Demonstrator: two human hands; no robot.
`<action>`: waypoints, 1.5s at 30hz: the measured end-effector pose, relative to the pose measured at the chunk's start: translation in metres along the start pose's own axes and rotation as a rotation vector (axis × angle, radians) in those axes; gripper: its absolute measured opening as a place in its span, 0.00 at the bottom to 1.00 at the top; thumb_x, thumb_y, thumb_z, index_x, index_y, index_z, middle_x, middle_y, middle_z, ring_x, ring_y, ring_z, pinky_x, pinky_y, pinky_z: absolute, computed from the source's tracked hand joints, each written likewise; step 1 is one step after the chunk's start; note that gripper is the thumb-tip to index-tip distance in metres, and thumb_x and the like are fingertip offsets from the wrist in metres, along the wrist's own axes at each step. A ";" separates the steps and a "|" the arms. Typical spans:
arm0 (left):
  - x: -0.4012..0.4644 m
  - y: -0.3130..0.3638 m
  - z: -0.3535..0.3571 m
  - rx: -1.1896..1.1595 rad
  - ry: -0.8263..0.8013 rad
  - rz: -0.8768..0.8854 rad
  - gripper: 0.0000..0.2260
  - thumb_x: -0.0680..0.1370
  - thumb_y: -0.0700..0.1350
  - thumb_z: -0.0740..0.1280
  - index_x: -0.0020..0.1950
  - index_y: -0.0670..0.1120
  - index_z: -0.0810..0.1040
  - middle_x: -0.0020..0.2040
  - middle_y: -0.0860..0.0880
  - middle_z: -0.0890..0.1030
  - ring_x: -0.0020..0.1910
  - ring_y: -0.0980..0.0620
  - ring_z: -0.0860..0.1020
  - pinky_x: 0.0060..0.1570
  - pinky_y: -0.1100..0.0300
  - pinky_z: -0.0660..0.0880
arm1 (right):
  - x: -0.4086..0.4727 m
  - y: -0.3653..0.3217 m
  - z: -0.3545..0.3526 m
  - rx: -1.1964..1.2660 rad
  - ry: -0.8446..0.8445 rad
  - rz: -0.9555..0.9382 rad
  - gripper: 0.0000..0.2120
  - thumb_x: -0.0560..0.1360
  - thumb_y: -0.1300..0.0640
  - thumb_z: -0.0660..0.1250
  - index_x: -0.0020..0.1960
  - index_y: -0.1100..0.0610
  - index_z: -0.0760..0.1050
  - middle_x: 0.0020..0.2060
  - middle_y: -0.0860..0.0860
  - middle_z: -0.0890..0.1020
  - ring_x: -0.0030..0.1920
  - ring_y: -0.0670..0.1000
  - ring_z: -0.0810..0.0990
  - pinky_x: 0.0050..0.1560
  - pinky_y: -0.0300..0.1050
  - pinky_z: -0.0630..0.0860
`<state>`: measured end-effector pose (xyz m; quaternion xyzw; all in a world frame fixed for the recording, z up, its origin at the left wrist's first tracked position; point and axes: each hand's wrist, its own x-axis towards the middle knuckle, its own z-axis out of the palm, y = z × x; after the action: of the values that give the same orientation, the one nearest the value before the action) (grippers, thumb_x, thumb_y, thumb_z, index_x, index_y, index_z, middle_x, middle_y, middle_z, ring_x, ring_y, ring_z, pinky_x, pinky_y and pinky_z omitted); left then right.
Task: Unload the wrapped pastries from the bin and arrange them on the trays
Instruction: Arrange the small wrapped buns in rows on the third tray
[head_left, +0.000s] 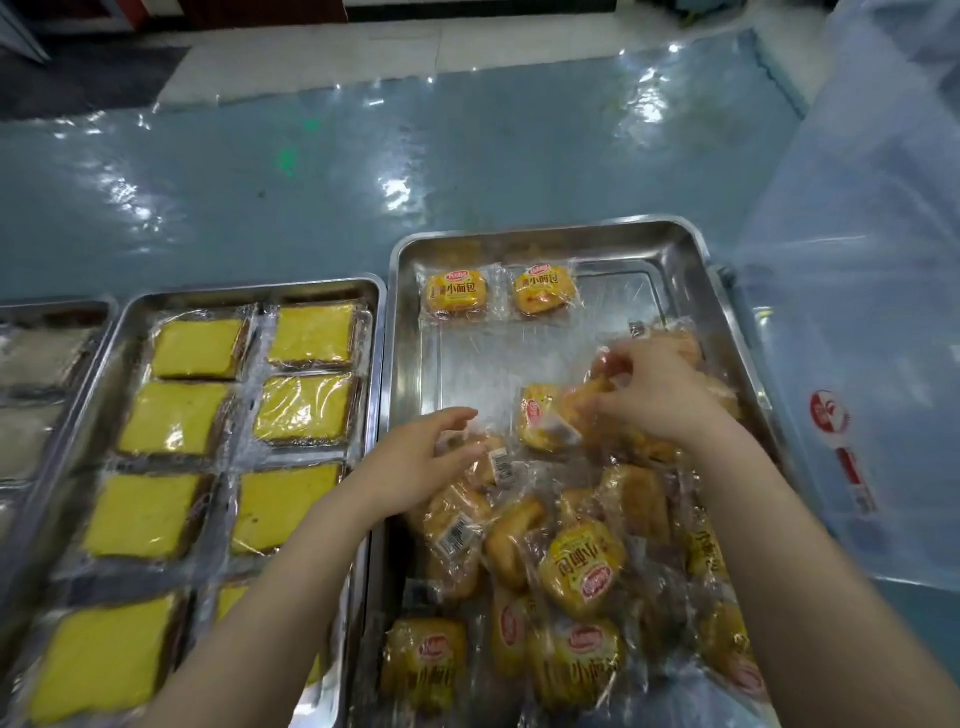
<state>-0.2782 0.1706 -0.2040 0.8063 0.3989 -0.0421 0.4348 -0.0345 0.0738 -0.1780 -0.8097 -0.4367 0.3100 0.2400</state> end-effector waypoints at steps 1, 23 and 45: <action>0.001 0.001 0.000 0.022 0.042 0.014 0.24 0.76 0.58 0.65 0.71 0.56 0.66 0.67 0.54 0.73 0.63 0.53 0.72 0.53 0.64 0.66 | 0.000 -0.003 -0.003 0.092 0.059 0.010 0.16 0.65 0.49 0.77 0.47 0.51 0.74 0.43 0.44 0.78 0.44 0.45 0.77 0.39 0.41 0.73; 0.014 0.029 0.000 -0.611 0.337 -0.015 0.21 0.78 0.52 0.63 0.69 0.46 0.69 0.58 0.48 0.78 0.56 0.50 0.78 0.58 0.50 0.75 | 0.017 -0.043 0.069 0.579 0.058 -0.013 0.10 0.74 0.60 0.68 0.49 0.45 0.75 0.47 0.43 0.80 0.48 0.44 0.78 0.45 0.39 0.75; 0.037 -0.009 -0.008 -0.266 0.481 0.001 0.27 0.77 0.46 0.65 0.70 0.65 0.59 0.63 0.69 0.66 0.61 0.70 0.65 0.57 0.66 0.66 | 0.090 -0.045 0.089 0.462 0.167 0.211 0.09 0.73 0.60 0.69 0.51 0.50 0.74 0.42 0.45 0.78 0.40 0.47 0.79 0.34 0.43 0.77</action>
<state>-0.2613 0.2021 -0.2208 0.7289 0.4925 0.2035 0.4298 -0.0845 0.1840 -0.2363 -0.7974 -0.2461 0.3568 0.4200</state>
